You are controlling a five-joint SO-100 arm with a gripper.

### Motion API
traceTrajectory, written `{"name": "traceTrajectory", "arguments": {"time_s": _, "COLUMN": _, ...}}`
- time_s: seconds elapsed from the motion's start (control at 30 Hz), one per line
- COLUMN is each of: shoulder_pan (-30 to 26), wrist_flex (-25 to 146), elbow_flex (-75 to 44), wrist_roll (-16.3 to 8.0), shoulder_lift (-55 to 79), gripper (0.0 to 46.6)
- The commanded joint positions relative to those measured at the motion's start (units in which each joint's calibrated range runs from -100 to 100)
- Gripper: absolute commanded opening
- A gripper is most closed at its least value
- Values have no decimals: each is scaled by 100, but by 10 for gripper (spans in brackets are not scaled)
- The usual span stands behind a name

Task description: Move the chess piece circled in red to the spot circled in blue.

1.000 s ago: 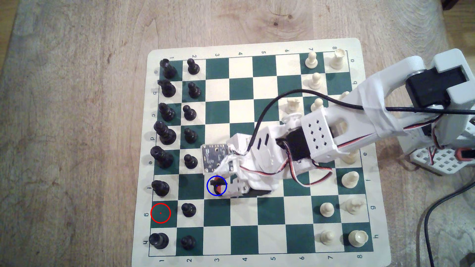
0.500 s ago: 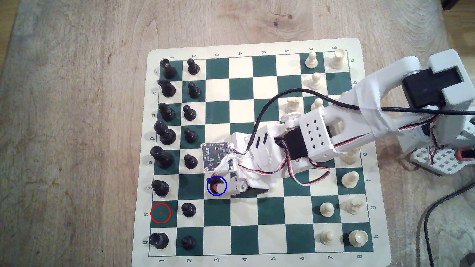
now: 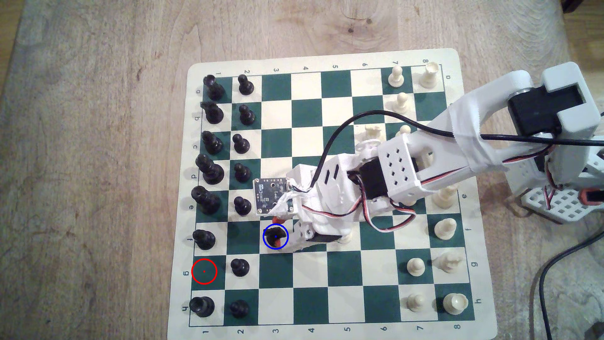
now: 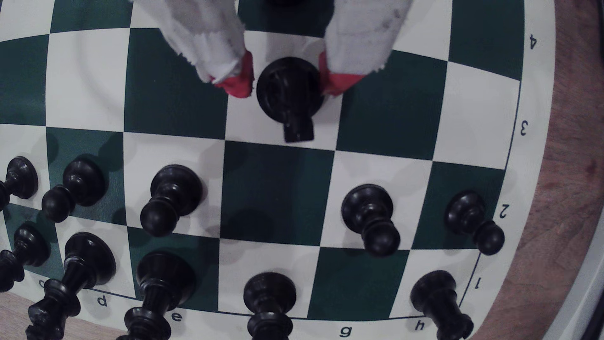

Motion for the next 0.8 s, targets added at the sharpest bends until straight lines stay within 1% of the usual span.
{"name": "traceTrajectory", "arguments": {"time_s": 0.0, "shoulder_pan": 46, "wrist_flex": 259, "elbow_flex": -557, "wrist_roll": -20, "shoulder_lift": -143, "gripper": 129}}
{"name": "traceTrajectory", "arguments": {"time_s": 0.3, "shoulder_pan": -103, "wrist_flex": 1013, "elbow_flex": -1038, "wrist_roll": -78, "shoulder_lift": -601, "gripper": 138}}
{"name": "traceTrajectory", "arguments": {"time_s": 0.37, "shoulder_pan": -119, "wrist_flex": 1176, "elbow_flex": -1065, "wrist_roll": -122, "shoulder_lift": -788, "gripper": 140}}
{"name": "traceTrajectory", "arguments": {"time_s": 0.5, "shoulder_pan": -126, "wrist_flex": 1414, "elbow_flex": -1065, "wrist_roll": -210, "shoulder_lift": -1212, "gripper": 158}}
{"name": "traceTrajectory", "arguments": {"time_s": 0.67, "shoulder_pan": -142, "wrist_flex": 1758, "elbow_flex": -983, "wrist_roll": -254, "shoulder_lift": -1900, "gripper": 158}}
{"name": "traceTrajectory", "arguments": {"time_s": 0.77, "shoulder_pan": -236, "wrist_flex": 1848, "elbow_flex": -684, "wrist_roll": -278, "shoulder_lift": -2418, "gripper": 158}}
